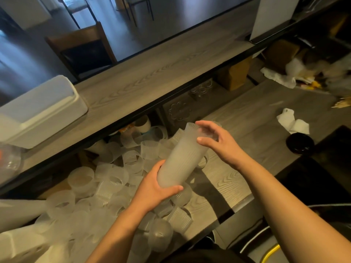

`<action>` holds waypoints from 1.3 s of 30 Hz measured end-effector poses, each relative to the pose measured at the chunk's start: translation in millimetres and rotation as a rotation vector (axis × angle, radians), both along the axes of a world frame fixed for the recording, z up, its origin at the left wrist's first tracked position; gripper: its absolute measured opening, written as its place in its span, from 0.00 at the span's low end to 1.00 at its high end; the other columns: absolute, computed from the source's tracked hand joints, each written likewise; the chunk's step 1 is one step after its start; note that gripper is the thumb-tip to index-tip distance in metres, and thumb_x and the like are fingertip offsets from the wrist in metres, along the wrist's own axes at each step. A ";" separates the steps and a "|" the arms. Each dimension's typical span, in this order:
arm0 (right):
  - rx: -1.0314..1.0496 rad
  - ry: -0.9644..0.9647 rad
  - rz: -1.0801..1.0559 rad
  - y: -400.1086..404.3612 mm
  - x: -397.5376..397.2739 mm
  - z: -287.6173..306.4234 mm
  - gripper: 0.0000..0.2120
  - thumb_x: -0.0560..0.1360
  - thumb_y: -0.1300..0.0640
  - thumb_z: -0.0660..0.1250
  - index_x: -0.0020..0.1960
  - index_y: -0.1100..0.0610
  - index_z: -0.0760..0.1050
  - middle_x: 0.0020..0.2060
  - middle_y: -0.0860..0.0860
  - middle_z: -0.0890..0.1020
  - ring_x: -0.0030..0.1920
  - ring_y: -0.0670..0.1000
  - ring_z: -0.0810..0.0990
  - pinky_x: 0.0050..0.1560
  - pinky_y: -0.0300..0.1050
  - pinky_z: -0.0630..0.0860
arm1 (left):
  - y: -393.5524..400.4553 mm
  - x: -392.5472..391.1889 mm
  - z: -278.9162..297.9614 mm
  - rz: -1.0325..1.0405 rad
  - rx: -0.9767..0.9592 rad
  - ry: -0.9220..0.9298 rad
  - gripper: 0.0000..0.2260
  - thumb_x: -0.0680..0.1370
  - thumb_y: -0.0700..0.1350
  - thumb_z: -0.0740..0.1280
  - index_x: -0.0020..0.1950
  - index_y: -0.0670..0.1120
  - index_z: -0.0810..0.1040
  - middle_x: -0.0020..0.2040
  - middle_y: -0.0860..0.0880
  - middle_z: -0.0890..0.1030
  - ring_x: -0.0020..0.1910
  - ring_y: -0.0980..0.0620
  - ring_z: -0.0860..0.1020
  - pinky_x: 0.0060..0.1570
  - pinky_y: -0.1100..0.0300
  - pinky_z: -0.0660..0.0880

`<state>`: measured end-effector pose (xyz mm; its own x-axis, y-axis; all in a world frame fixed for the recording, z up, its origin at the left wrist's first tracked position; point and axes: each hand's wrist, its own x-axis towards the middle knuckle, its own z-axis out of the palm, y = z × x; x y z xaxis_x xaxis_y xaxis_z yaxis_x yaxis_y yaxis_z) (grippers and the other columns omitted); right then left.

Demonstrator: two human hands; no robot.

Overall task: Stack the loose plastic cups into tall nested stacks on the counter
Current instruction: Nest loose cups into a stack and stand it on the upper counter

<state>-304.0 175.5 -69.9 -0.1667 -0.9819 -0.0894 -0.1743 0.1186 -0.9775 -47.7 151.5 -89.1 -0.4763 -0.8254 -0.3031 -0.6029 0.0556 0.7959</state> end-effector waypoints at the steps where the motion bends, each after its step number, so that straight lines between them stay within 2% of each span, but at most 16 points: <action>1: 0.005 -0.004 -0.006 0.6 4.6 -1.5 0.34 0.65 0.34 0.67 0.69 0.45 0.73 0.60 0.44 0.77 0.59 0.35 0.74 0.58 0.33 0.70 | -0.2 -0.3 0.3 0.000 -0.001 0.003 0.38 0.58 0.66 0.76 0.65 0.66 0.66 0.59 0.64 0.73 0.56 0.63 0.75 0.46 0.66 0.73; 5: 0.038 -0.036 0.040 2.3 26.2 -13.6 0.37 0.68 0.30 0.64 0.71 0.48 0.70 0.66 0.44 0.75 0.67 0.43 0.73 0.69 0.47 0.70 | -1.7 0.3 -1.3 -0.001 -0.006 -0.003 0.39 0.59 0.65 0.77 0.67 0.63 0.66 0.59 0.63 0.73 0.56 0.62 0.75 0.47 0.63 0.75; 9: 0.081 -0.145 0.040 -1.5 30.9 -20.6 0.35 0.73 0.30 0.58 0.73 0.48 0.69 0.68 0.45 0.75 0.68 0.43 0.73 0.67 0.43 0.71 | -2.7 2.9 -6.7 0.048 0.050 0.024 0.39 0.58 0.65 0.77 0.65 0.59 0.68 0.59 0.59 0.75 0.55 0.60 0.76 0.46 0.63 0.75; 12: 0.132 -0.227 -0.118 -8.2 25.1 -38.0 0.29 0.79 0.36 0.58 0.74 0.49 0.68 0.68 0.48 0.75 0.68 0.47 0.74 0.65 0.45 0.73 | -4.9 5.7 -9.3 0.170 0.120 0.085 0.36 0.57 0.66 0.75 0.61 0.61 0.69 0.58 0.56 0.77 0.54 0.58 0.78 0.46 0.60 0.77; 14: 0.199 -0.165 -0.226 -11.4 19.0 -56.6 0.26 0.81 0.40 0.61 0.74 0.51 0.67 0.68 0.50 0.74 0.67 0.50 0.74 0.67 0.48 0.73 | -7.7 8.1 -10.5 0.219 0.143 0.119 0.34 0.57 0.66 0.75 0.59 0.61 0.69 0.58 0.54 0.77 0.54 0.55 0.79 0.47 0.57 0.80; 16: 0.273 -0.075 -0.276 -12.2 12.4 -80.6 0.27 0.79 0.48 0.68 0.75 0.54 0.67 0.67 0.53 0.74 0.67 0.52 0.73 0.64 0.46 0.73 | -10.2 11.2 -10.4 0.231 0.137 0.124 0.35 0.56 0.66 0.75 0.60 0.60 0.69 0.58 0.53 0.77 0.54 0.55 0.79 0.47 0.57 0.80; 17: 0.308 -0.020 -0.268 -11.8 9.1 -93.1 0.29 0.78 0.53 0.70 0.76 0.55 0.66 0.67 0.55 0.73 0.68 0.54 0.73 0.63 0.45 0.73 | -11.2 12.5 -10.6 0.232 0.133 0.123 0.37 0.56 0.65 0.76 0.62 0.58 0.69 0.58 0.53 0.77 0.54 0.55 0.79 0.47 0.57 0.80; 19: 0.378 0.145 -0.172 -11.0 3.4 -119.2 0.35 0.74 0.58 0.73 0.77 0.57 0.63 0.70 0.57 0.71 0.71 0.56 0.70 0.66 0.49 0.72 | -12.3 14.4 -11.6 0.243 0.129 0.129 0.38 0.56 0.65 0.76 0.63 0.56 0.70 0.57 0.53 0.78 0.53 0.55 0.79 0.45 0.60 0.79; 22: 0.441 0.370 0.009 -11.7 2.6 -145.8 0.44 0.70 0.54 0.77 0.79 0.59 0.57 0.75 0.58 0.65 0.75 0.58 0.63 0.74 0.52 0.63 | -12.5 17.3 -12.7 0.271 0.129 0.133 0.40 0.56 0.65 0.76 0.64 0.57 0.69 0.58 0.54 0.77 0.54 0.55 0.79 0.45 0.61 0.78; 27: 0.412 0.421 0.019 -12.9 7.2 -166.5 0.52 0.65 0.50 0.81 0.79 0.59 0.55 0.75 0.57 0.65 0.74 0.56 0.64 0.74 0.49 0.64 | -9.6 21.7 -9.2 0.305 0.151 0.151 0.41 0.59 0.61 0.82 0.67 0.57 0.67 0.58 0.56 0.76 0.53 0.57 0.79 0.41 0.64 0.79; 31: 0.398 0.536 -0.022 -14.2 11.7 -178.3 0.50 0.65 0.45 0.81 0.79 0.54 0.59 0.73 0.53 0.69 0.72 0.55 0.68 0.73 0.54 0.68 | -9.8 29.0 -9.9 0.323 0.167 0.159 0.42 0.58 0.63 0.78 0.68 0.55 0.69 0.58 0.55 0.77 0.53 0.57 0.80 0.44 0.61 0.81; 34: 0.367 0.596 -0.025 -14.5 16.0 -181.0 0.45 0.67 0.45 0.79 0.77 0.52 0.61 0.70 0.52 0.71 0.70 0.55 0.70 0.70 0.54 0.72 | -9.7 34.7 -12.4 0.325 0.178 0.163 0.41 0.60 0.62 0.81 0.69 0.55 0.69 0.59 0.54 0.77 0.55 0.54 0.80 0.47 0.57 0.81; 39: 0.383 0.453 -0.088 -9.5 22.6 -178.7 0.40 0.67 0.51 0.80 0.73 0.56 0.65 0.67 0.53 0.73 0.67 0.55 0.73 0.66 0.51 0.74 | -8.4 36.9 -12.2 0.322 0.166 0.156 0.43 0.58 0.64 0.78 0.69 0.55 0.68 0.59 0.55 0.76 0.55 0.54 0.79 0.46 0.59 0.81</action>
